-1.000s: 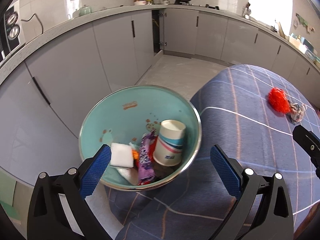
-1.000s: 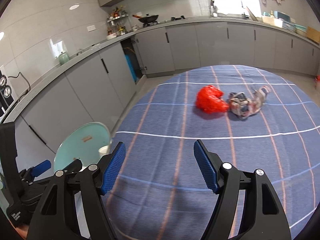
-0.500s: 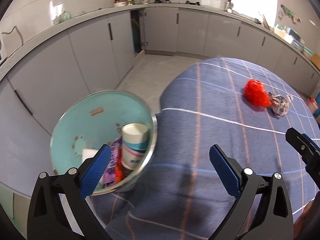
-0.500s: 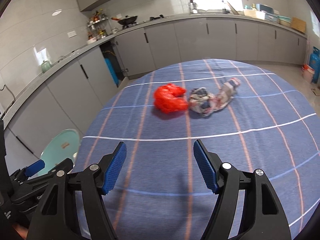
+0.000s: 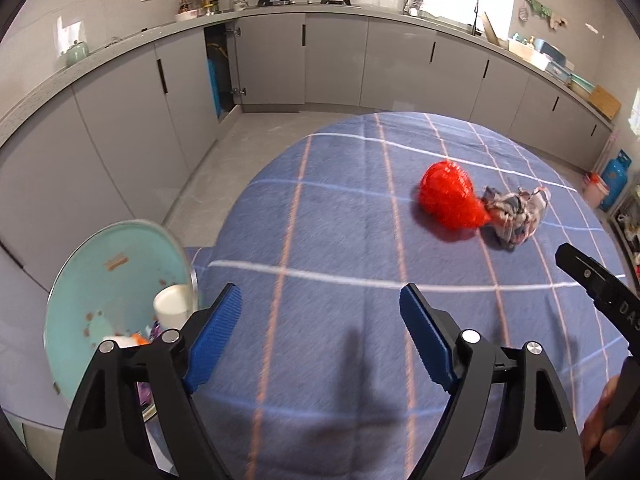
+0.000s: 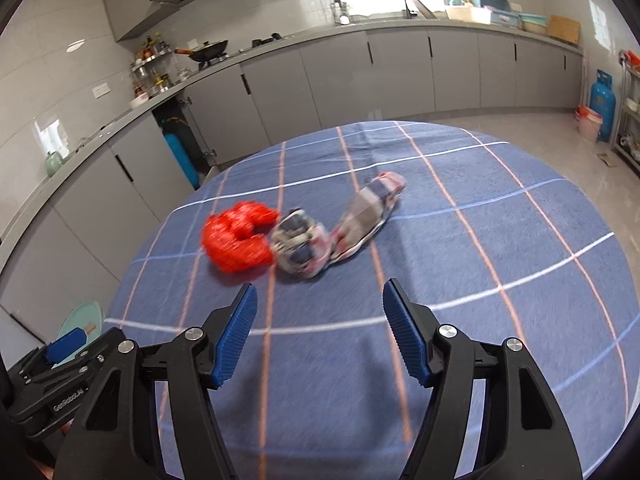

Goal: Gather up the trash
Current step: 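Grasp the red plastic bag with the left gripper while the right gripper grasps the plaid rag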

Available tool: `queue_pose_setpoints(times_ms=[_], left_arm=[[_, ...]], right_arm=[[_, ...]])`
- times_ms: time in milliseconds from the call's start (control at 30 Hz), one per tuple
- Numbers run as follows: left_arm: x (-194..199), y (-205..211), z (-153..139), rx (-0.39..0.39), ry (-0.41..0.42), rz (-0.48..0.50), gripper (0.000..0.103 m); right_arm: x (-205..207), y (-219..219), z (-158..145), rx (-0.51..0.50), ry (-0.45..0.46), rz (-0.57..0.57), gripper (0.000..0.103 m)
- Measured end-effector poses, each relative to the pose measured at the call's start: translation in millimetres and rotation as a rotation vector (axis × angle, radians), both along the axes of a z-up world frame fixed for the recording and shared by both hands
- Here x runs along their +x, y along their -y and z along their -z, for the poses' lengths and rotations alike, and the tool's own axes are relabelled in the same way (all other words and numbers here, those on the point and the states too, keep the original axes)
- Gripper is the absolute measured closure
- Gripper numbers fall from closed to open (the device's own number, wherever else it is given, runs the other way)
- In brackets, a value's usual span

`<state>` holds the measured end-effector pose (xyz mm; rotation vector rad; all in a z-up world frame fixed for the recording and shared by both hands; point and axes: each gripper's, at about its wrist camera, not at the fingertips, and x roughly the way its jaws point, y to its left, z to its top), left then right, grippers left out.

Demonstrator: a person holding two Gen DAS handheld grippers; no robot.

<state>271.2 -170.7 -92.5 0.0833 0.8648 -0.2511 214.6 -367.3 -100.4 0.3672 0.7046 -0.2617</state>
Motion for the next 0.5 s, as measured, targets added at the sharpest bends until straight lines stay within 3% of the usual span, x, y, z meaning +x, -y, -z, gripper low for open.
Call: queue_pose_setpoints(times_ms=[500], left_arm=[[54.7,56.3,0.3,-0.039,0.0,0.03,0.024]], right_arm=[[79.1,40.1,30.0,0.152,-0.093,-0.024,0.036]])
